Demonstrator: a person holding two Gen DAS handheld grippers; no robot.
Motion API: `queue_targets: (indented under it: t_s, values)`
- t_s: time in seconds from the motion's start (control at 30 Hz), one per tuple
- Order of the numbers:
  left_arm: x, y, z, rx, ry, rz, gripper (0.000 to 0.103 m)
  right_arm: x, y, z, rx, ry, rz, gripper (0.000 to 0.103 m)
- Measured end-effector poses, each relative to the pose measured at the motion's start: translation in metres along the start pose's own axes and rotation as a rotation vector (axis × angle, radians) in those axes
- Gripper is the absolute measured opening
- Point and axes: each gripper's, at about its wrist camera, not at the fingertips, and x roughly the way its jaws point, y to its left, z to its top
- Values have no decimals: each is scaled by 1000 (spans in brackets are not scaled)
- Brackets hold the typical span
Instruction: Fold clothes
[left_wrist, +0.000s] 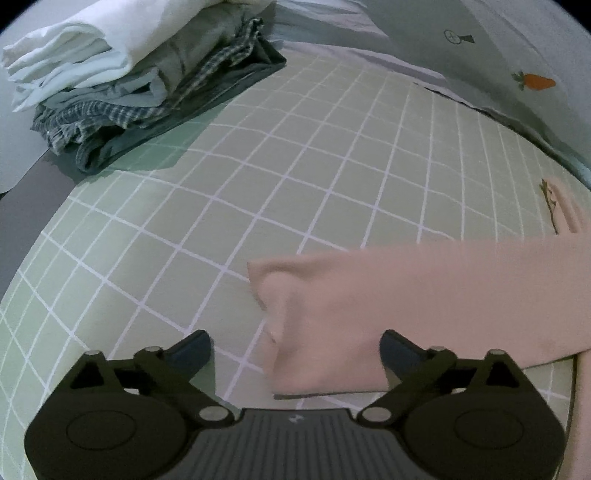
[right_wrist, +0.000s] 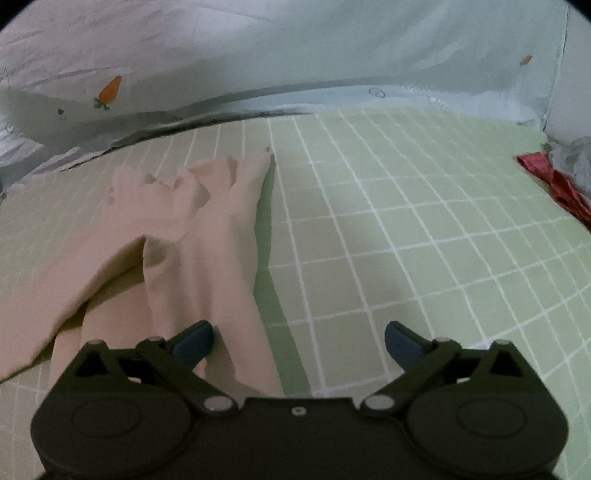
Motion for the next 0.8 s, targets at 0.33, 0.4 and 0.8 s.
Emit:
queue_targets:
  t_s: [0.33, 0.4, 0.8]
  values:
    - [-9, -10, 5, -7, -54, -25, 41, -15, -4, -12, 20, 16, 69, 102]
    - [-10, -14, 8, -38, -39, -60, 12, -18, -6, -14, 27, 16, 79, 102]
    - [-71, -143, -2, 146, -72, -441, 10, -47, -44, -26, 109, -19, 102, 102]
